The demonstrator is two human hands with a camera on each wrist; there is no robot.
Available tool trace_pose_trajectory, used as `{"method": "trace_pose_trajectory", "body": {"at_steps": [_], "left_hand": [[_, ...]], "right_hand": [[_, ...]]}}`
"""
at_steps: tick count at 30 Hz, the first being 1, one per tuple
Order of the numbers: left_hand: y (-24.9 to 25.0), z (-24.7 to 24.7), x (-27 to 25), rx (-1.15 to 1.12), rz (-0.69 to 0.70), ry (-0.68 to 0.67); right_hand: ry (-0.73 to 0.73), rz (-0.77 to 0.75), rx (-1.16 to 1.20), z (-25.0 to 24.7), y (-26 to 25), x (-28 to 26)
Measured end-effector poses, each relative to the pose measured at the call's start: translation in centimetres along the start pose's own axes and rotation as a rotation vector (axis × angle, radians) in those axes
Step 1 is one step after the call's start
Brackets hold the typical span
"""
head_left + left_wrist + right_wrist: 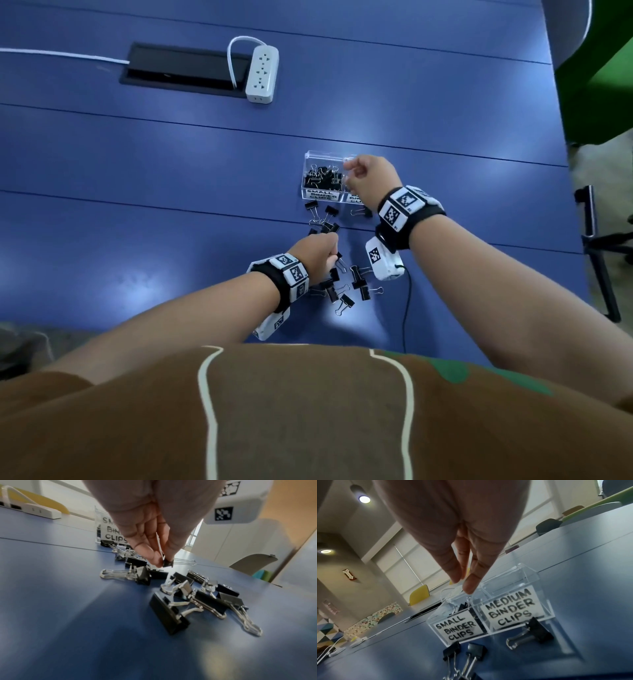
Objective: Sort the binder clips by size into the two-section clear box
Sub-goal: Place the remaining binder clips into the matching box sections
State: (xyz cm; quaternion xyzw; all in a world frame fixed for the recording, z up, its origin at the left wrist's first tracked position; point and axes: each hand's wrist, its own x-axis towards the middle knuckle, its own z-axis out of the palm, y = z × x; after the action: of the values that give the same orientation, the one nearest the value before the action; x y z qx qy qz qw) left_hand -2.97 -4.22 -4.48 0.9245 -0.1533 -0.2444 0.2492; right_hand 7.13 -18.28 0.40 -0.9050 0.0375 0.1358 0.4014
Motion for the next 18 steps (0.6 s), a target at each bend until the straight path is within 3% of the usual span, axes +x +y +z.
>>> {"method": "trace_pose_trajectory", "body": {"at_steps": [5, 11, 18], "left_hand": [[-1.1, -0.5, 0.1, -0.126, -0.059, 0.046], [-1.5, -1.4, 1.2, -0.139, -0.105, 0.146], [-1.5, -2.5, 2.6, -0.191, -0.206, 0.191]], "right_hand": [[-0.067, 0.009, -0.141, -0.5, 3.2, -3.9], [-0.387, -0.009, -0.356, 2.0, 8.2, -8.9], [-0.274, -0.009, -0.263, 3.0, 9.2, -9.4]]}}
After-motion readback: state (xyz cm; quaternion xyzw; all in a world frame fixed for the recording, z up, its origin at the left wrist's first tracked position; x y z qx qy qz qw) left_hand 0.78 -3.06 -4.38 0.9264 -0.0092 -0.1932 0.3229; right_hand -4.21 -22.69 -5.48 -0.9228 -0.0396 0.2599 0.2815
